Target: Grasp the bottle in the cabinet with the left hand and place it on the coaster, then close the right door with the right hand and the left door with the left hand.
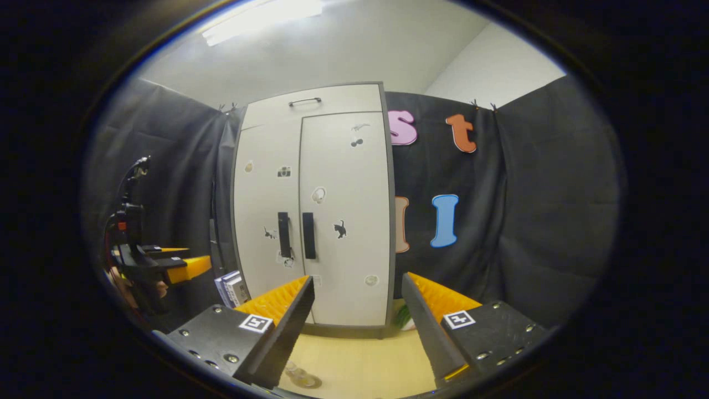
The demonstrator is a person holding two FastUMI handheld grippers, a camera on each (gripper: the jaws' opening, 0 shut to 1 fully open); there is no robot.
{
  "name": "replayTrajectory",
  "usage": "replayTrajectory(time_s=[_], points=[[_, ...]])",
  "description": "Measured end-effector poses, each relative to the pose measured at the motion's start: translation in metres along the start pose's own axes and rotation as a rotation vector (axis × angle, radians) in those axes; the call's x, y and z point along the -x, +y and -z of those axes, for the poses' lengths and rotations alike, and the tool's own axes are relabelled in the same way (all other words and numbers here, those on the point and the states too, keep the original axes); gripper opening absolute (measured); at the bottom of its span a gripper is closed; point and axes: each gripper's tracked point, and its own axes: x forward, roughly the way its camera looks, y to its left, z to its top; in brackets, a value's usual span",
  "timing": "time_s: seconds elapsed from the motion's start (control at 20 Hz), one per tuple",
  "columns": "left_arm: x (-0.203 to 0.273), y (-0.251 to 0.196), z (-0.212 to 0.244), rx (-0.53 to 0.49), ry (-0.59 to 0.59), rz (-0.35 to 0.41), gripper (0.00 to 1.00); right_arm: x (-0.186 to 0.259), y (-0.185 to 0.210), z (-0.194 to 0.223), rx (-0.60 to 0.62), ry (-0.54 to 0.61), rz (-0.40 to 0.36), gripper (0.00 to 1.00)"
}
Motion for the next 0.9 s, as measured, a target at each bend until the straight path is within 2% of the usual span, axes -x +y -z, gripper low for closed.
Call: replayTrajectory(time_s=[0.05,0.45,0.85,0.9], points=[[0.000,0.000,-0.002,-0.005,-0.002,0.003,0.94,-0.001,0.002,0.002,-0.002,0.000,-0.002,0.97],[0.011,-0.019,-0.018,-0.012,-0.069,0.067,0.94,0.012,0.014,0.010,0.025,-0.001,-0.015,0.96],[0.012,-0.038,-0.008,0.001,-0.023,0.127,0.94,0.029,0.008,0.016,0.022,-0.016,0.002,0.96],[0.012,-0.037,-0.008,-0.006,-0.024,0.127,0.94,0.029,0.007,0.017,0.020,-0.014,0.008,0.93]])
